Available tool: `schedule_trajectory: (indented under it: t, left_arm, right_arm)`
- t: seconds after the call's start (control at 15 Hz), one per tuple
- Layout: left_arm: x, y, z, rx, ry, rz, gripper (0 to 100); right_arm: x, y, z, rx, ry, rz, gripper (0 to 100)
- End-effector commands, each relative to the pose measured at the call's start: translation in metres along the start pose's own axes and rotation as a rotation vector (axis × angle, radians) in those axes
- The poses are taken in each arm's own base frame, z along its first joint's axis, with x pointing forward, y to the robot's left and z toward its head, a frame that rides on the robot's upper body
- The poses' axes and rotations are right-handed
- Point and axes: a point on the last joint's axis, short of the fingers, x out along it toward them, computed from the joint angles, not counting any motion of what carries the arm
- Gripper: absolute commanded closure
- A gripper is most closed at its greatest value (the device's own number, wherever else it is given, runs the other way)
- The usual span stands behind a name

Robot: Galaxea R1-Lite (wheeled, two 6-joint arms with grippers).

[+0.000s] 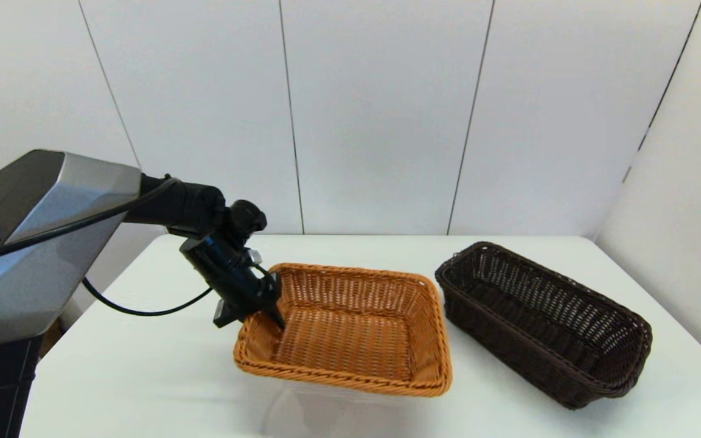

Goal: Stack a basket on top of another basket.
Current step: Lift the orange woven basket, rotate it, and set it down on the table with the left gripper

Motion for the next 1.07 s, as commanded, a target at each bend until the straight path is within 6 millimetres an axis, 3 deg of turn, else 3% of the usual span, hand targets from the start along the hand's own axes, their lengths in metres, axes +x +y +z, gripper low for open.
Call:
schedule_trajectory:
  t: [0.07,1.07]
  left_arm:
    - [0.0055,-0.0002,0.0035,-0.033,0.009,0.004,100]
    - [0.0068,0.0014,0.0038,-0.096,0.008,0.015,100]
  right_arm:
    - [0.0000,0.0000,0.0000,0.000,0.000,0.000,0]
    - [0.0000,0.0000,0.0000,0.000,0.000,0.000,0]
